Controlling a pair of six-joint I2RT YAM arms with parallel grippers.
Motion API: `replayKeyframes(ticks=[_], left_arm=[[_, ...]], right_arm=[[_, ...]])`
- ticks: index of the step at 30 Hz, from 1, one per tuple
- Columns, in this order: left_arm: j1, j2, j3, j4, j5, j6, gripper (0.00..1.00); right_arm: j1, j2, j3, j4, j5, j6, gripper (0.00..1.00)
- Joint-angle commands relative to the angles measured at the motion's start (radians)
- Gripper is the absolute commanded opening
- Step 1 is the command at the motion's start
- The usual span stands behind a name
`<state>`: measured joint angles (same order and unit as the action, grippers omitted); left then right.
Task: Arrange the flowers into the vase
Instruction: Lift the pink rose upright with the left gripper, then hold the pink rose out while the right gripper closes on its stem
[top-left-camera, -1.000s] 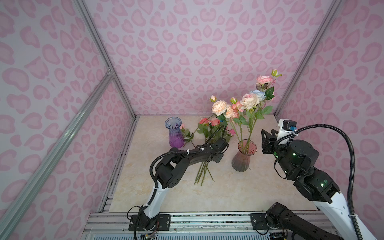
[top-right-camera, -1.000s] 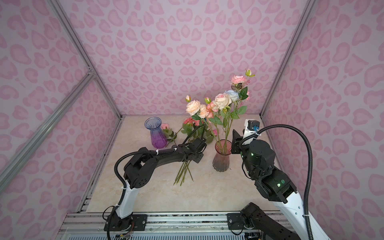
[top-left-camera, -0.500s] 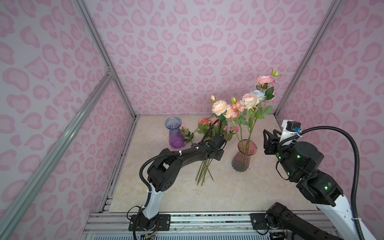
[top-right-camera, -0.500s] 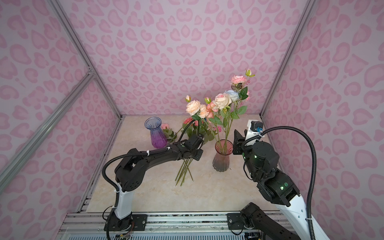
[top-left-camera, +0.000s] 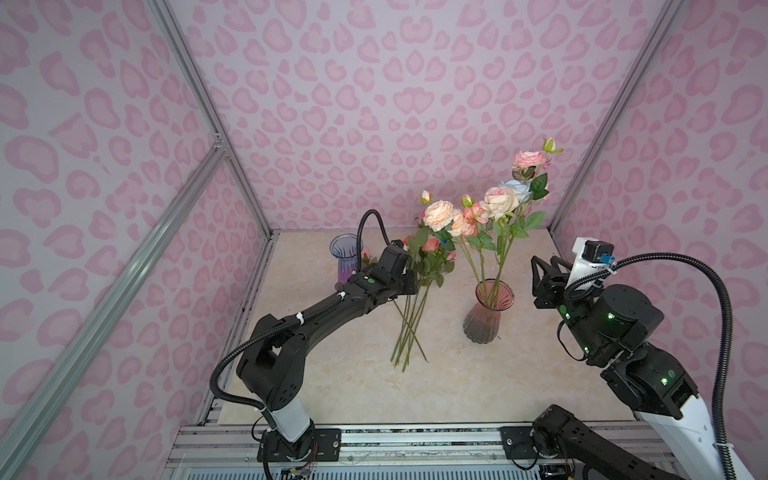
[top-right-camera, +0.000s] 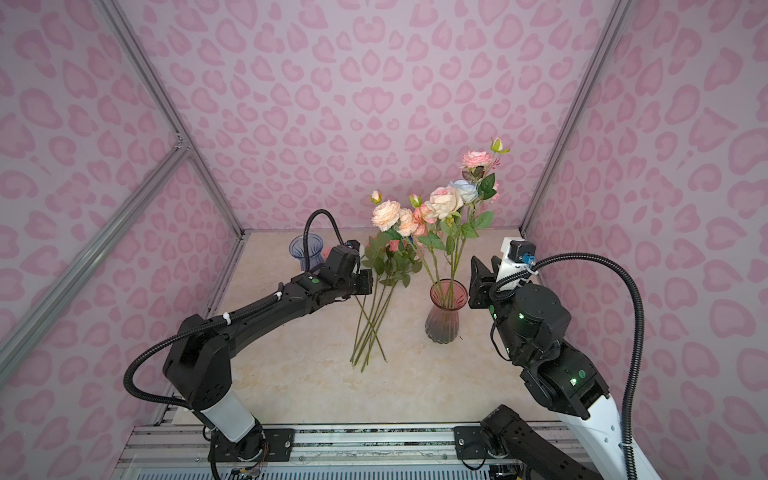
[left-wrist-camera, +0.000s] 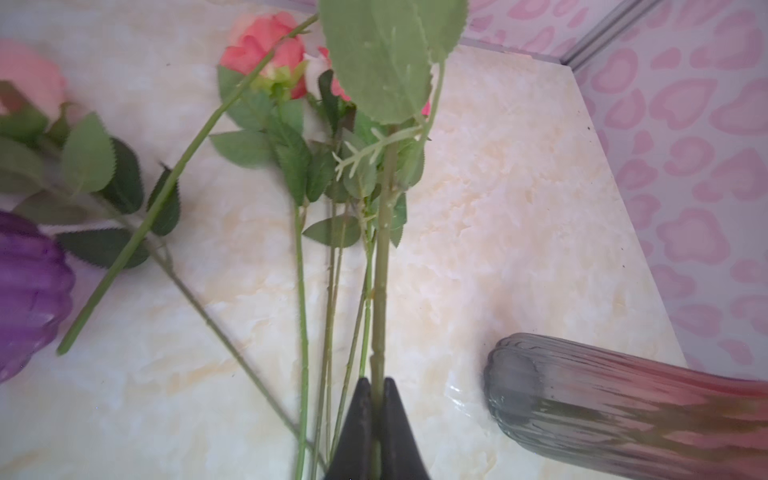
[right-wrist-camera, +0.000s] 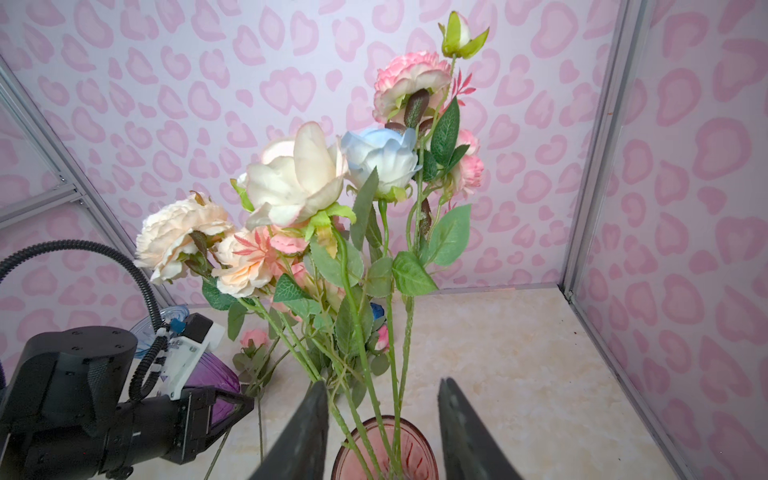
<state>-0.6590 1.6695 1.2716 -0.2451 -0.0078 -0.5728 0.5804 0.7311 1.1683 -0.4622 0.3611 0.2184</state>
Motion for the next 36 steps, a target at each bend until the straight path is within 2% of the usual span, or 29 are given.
replayKeyframes(ticks=[1,3,7,12,16,22,25,28,32,36], left_arm=[[0.001,-0.099,-0.043,-0.008,-0.052,-0.048,0.03],[0.002,-0.193,-0.093,0.011,-0.083,-0.042,0.03],[0.001,-0.361,-0.156,-0.05,-0.232,-0.036,0.03],[0.001,-0.597,-0.274,-0.045,-0.39,-0.019,0.03],[-0.01,-0.791,-0.4,0.143,-0.322,0.141,0.03],[-0.063,-0.959,-0.478,0.365,-0.142,0.32,0.03],[-0.096,-0.941,-0.438,0.385,-0.084,0.364,0.03],[-0.133,-0.89,-0.393,0.401,-0.052,0.384,0.03],[-0.165,-0.845,-0.367,0.428,-0.034,0.394,0.03],[-0.173,-0.831,-0.365,0.473,-0.015,0.397,0.03]], right_arm=[[0.001,0.001,0.009,-0.004,-0.036,0.015,0.45],[0.001,0.005,0.015,-0.004,-0.06,0.021,0.45],[0.004,0.014,0.03,0.003,-0.144,0.034,0.46],[0.026,0.038,0.038,0.031,-0.246,0.061,0.51],[0.102,0.069,0.037,0.089,-0.304,0.084,0.55],[0.352,0.198,0.062,0.236,-0.236,0.06,0.57],[0.437,0.301,0.097,0.32,-0.277,0.072,0.58],[0.475,0.392,0.141,0.402,-0.359,0.106,0.59],[0.501,0.47,0.207,0.423,-0.345,0.113,0.59],[0.5,0.526,0.244,0.422,-0.354,0.148,0.55]])
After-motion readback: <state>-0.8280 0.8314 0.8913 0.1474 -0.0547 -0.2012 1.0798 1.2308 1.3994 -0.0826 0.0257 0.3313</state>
